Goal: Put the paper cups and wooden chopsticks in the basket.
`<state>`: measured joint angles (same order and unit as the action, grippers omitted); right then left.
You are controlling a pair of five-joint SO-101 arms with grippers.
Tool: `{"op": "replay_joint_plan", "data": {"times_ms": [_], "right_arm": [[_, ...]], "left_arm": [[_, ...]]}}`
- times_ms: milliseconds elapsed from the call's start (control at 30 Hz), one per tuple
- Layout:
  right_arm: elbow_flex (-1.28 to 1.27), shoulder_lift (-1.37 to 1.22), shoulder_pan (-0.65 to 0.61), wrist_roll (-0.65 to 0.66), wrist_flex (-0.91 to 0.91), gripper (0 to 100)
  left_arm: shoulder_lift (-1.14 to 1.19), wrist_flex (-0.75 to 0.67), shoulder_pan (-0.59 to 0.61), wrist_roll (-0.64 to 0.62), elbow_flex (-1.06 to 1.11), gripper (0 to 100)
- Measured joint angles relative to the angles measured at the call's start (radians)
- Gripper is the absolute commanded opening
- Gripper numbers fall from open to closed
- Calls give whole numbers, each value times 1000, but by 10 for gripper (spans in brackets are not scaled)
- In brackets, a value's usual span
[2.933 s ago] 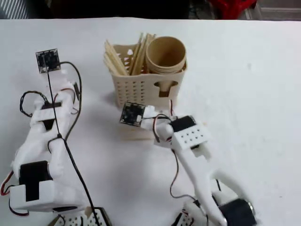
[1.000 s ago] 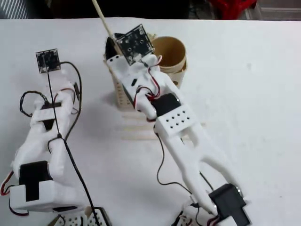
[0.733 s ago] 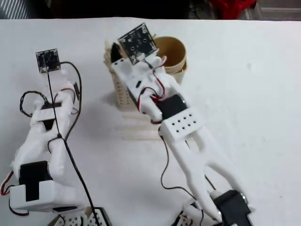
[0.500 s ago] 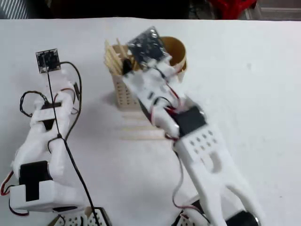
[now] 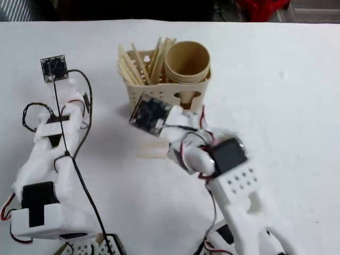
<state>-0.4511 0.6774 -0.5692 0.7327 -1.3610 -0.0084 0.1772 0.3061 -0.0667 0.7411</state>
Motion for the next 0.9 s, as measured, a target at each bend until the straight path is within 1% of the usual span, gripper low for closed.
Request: {"op": "replay_joint_plan", "data": {"times_ms": [67,167,267,367,467,633,800,900], "right_arm": [[-57,-44,-3,44,6,138],[-155,-133,-11,110,80,138],[-252,-229,-6,184,210,138],[-327,-308,-9,229,354,138],[-347,-381,-9,241,468,135],[-353,-489,-8,244,586,126],[-353,-571,-9,245,638,17],[-351,-588,-8,245,651,22]], "left_arm": [[0,0,0,0,0,86],[0,0,0,0,0,86],[0,0,0,0,0,86],[0,0,0,0,0,86],[0,0,0,0,0,86],[0,0,0,0,0,86],[0,0,0,0,0,86],[0,0,0,0,0,86]]}}
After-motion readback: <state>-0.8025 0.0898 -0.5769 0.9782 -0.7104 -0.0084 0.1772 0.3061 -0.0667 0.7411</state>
